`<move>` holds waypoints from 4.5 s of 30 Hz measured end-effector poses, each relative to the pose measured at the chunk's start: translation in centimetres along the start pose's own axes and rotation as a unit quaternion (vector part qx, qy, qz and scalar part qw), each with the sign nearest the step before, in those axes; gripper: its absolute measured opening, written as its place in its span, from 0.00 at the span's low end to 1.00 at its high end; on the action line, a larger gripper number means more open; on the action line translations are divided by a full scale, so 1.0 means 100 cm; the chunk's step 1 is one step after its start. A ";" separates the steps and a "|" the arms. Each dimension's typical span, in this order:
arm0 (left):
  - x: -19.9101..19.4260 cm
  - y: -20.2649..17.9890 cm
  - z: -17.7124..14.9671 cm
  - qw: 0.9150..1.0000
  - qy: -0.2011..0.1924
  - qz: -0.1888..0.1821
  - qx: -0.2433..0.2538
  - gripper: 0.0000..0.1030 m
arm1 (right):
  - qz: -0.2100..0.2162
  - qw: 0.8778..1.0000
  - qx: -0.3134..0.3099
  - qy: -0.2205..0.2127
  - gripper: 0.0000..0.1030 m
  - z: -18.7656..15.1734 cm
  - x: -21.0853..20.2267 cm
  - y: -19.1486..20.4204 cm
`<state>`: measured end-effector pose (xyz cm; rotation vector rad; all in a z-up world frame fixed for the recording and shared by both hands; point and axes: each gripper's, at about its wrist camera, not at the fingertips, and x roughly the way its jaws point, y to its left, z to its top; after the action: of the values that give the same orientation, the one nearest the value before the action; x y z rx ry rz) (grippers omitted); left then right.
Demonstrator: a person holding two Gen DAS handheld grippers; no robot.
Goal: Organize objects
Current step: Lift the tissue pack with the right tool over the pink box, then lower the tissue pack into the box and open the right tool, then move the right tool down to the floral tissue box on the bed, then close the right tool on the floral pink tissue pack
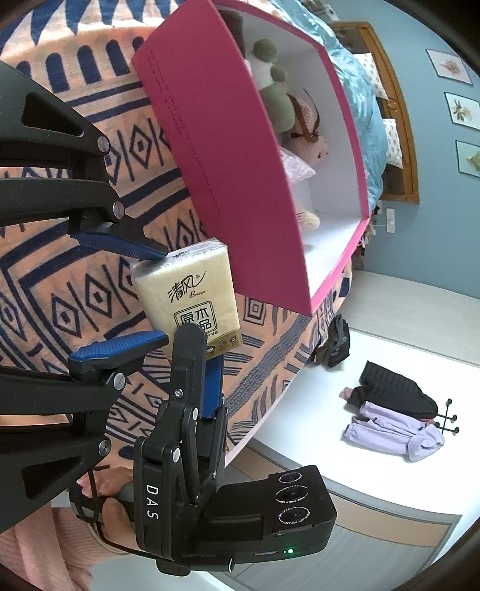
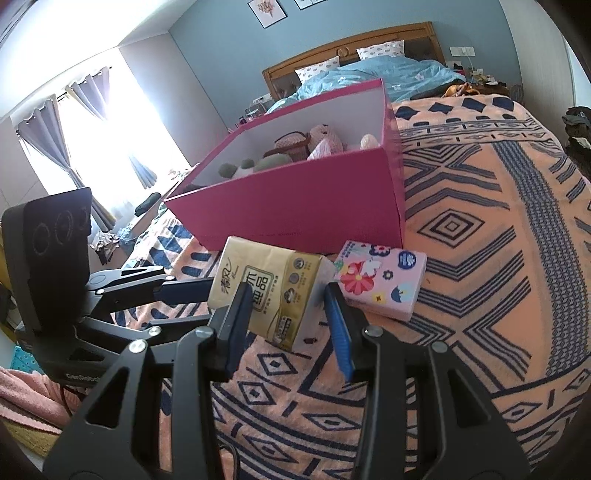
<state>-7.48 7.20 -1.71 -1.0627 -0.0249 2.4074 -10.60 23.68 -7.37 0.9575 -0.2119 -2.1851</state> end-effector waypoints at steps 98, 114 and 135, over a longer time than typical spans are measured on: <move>0.062 0.079 0.126 0.995 -0.011 0.093 -0.043 0.51 | -0.074 0.996 -0.006 -0.043 0.43 0.140 0.062 -0.037; 0.002 0.041 0.072 0.996 -0.081 0.032 0.025 0.57 | -0.055 0.995 0.046 -0.071 0.54 0.081 -0.011 -0.063; 0.074 0.028 0.018 0.999 0.049 -0.015 -0.009 0.51 | -0.031 0.995 0.086 0.038 0.47 0.012 0.042 -0.084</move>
<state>-14.19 8.45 -6.14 -1.1793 -0.0293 2.3289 -18.02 26.75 -12.39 1.1552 -0.3438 -2.2084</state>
